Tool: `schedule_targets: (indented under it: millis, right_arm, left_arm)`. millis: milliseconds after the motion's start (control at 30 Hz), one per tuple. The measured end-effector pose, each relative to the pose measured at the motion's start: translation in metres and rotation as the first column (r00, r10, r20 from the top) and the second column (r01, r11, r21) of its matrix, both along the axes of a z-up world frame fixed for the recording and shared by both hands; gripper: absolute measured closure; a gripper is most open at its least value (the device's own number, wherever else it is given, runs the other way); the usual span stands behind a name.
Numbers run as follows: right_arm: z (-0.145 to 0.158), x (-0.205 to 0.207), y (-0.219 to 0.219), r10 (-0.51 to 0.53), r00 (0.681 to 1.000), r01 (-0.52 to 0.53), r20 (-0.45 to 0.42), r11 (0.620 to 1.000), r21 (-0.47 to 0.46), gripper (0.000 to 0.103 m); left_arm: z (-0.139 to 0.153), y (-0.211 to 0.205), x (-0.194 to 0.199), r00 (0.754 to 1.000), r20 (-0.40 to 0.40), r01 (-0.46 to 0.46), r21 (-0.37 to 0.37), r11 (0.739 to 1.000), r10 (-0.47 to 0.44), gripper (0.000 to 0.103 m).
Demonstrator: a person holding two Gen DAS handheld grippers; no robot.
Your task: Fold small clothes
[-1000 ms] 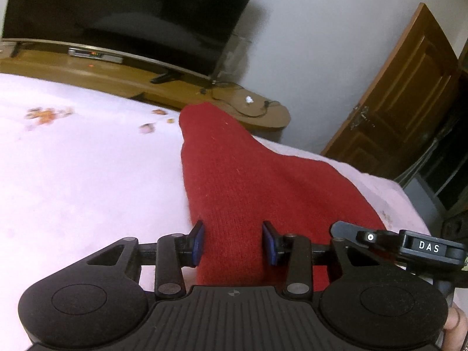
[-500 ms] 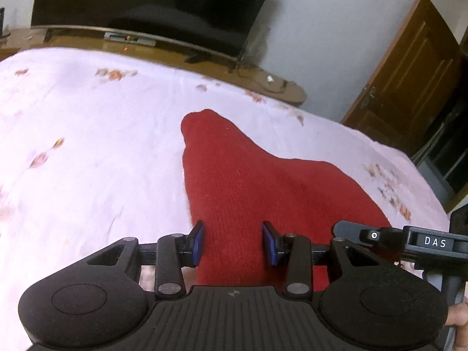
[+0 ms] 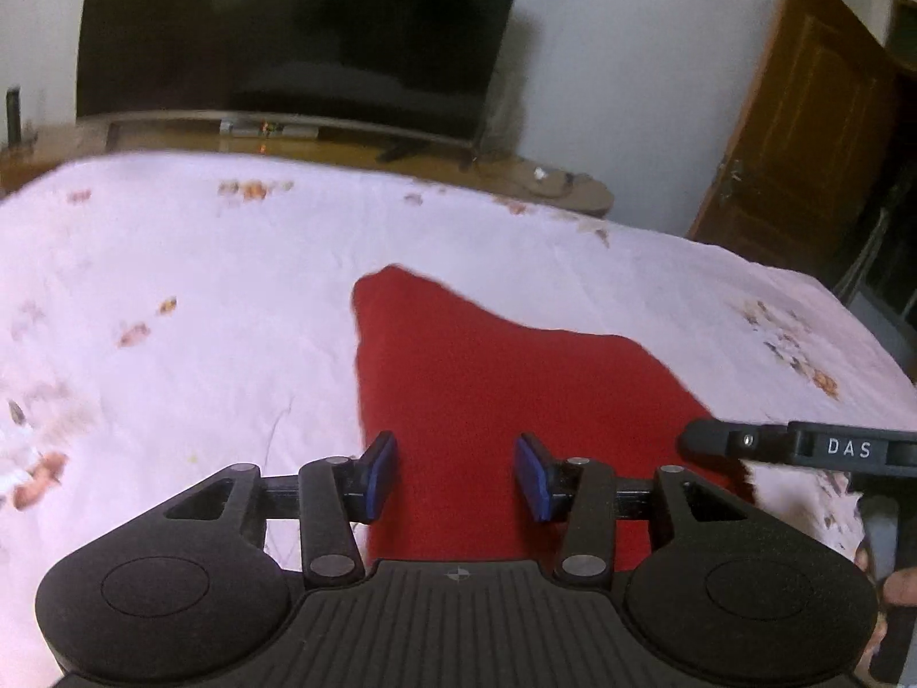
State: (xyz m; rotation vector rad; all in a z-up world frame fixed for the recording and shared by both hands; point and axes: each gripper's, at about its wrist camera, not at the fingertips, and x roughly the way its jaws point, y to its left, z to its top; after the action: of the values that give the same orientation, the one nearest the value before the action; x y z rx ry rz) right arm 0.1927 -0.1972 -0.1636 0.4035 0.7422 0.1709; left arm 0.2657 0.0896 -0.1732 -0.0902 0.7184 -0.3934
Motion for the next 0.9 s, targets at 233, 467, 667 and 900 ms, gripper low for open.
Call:
schedule_targets:
  millis: [233, 467, 667, 900]
  right_arm:
    - [0.021, -0.037, 0.048, 0.074, 0.993, -0.052, 0.091, 0.974, -0.219, 0.055]
    - [-0.002, -0.032, 0.046, 0.020, 1.000, -0.021, -0.010, 0.979, -0.203, 0.057]
    - [0.029, -0.061, 0.052, -0.011, 0.999, 0.021, 0.051, 0.980, -0.200, 0.041]
    - [0.053, -0.099, 0.065, -0.024, 0.997, 0.037, 0.075, 0.983, -0.181, 0.028]
  left_arm:
    - [-0.018, -0.019, -0.016, 0.998, -0.065, 0.018, 0.085, 0.996, -0.012, 0.058]
    - [-0.009, -0.023, -0.024, 0.997, -0.078, -0.006, 0.094, 0.996, 0.014, 0.058]
    - [0.019, -0.016, -0.051, 0.998, -0.056, -0.032, 0.112, 0.993, 0.039, 0.039]
    - [0.060, -0.005, -0.100, 0.997, 0.057, -0.057, 0.144, 0.988, 0.050, 0.001]
